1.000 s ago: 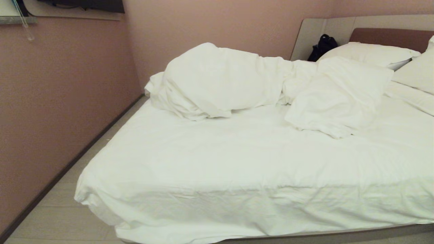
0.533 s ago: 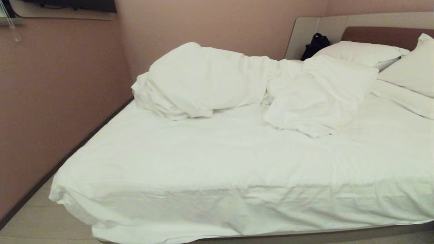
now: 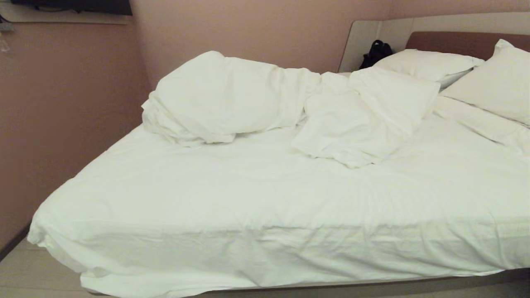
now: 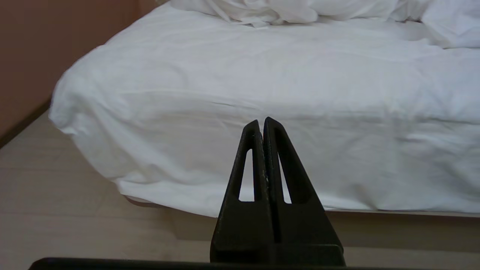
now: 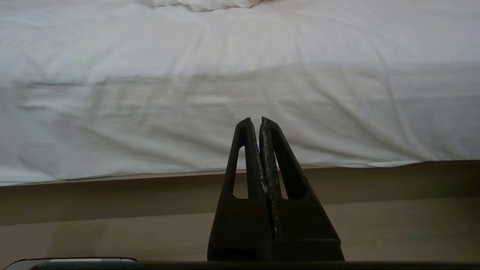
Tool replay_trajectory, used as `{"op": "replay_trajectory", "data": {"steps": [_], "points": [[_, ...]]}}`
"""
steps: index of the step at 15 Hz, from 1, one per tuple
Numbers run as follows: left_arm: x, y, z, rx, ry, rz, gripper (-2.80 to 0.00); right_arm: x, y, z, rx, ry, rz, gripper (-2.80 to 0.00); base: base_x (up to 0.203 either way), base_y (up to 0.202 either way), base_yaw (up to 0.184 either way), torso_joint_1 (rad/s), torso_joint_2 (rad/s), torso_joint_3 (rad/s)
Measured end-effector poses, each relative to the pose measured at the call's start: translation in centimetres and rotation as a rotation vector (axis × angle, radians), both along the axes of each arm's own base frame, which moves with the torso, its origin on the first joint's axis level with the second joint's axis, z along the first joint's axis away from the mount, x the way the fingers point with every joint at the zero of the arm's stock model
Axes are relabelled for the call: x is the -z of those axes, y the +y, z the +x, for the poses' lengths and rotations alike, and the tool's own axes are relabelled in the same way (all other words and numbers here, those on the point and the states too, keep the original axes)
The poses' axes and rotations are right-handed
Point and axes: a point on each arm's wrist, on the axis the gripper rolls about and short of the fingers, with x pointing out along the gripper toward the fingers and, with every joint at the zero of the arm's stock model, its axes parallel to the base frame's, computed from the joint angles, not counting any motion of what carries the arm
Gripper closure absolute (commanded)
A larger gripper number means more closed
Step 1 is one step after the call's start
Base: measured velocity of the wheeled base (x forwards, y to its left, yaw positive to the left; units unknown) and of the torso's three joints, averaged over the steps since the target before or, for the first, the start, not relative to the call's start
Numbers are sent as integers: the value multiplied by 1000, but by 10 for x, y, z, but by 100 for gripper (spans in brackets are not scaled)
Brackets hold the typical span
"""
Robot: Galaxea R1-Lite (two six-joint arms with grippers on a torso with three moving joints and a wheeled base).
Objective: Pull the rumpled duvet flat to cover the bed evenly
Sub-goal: Hold the folded corner of the quilt
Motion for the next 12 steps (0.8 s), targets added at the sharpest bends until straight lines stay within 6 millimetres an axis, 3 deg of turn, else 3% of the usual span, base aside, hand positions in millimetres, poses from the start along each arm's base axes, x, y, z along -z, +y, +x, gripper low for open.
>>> {"op": "replay_trajectory", "data": {"steps": [4,9,12], "points": [[0,0,0,-1,-1,3,0,0,0,0,0,0,0,0,0,-141,2,3,4,2],[0,0,0,-1,-1,4,0,0,0,0,0,0,0,0,0,0,0,0,0,0],[0,0,0,-1,-1,3,0,0,0,0,0,0,0,0,132,0,0,0,5,2]]}}
